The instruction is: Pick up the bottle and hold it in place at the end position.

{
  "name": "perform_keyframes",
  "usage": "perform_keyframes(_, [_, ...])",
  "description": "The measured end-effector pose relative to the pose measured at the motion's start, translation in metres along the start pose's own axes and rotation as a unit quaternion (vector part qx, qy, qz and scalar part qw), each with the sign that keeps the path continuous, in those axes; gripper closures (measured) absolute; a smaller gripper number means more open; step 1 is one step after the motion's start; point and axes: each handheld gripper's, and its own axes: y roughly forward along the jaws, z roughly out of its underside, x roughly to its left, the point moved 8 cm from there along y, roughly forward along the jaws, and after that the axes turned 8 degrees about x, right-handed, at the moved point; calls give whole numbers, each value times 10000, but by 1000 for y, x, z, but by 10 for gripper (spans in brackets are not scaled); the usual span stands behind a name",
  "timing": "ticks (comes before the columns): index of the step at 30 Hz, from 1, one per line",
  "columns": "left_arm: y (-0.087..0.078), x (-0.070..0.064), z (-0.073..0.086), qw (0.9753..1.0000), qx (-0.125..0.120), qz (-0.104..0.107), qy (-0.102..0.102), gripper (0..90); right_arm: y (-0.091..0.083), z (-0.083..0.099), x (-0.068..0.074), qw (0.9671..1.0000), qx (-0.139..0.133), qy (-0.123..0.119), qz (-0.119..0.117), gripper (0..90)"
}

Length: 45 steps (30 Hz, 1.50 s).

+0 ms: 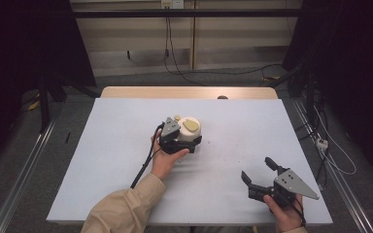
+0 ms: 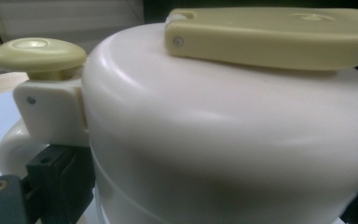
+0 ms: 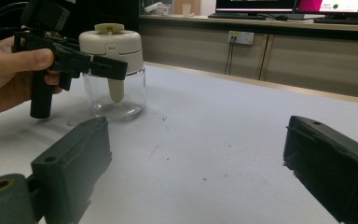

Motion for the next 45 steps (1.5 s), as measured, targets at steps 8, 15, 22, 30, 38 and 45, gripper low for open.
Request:
perform_keyframes(8, [-1,0,1,10000,20,9,-29,51,0,0,0,10000,3,-11,-9,68])
perform_keyframes(15, [-3,0,1,10000,90,27,-16,52,0,1,0,10000,26,-5,-15,68])
perform_keyframes(22, [-5,-1,1,9999,166,41,-2,52,0,1,0,10000,32,-7,-21,69])
perform_keyframes(30, [-10,-1,2,9996,254,94,-1,46,0,1,1,10000,38,-16,-34,68])
perform_keyframes(38, [-18,-1,2,9995,255,157,-34,48,1,1,2,10000,44,-24,-32,69])
perform_keyframes(45, [-31,0,1,9993,312,208,-17,46,1,1,2,10000,50,-52,-28,69])
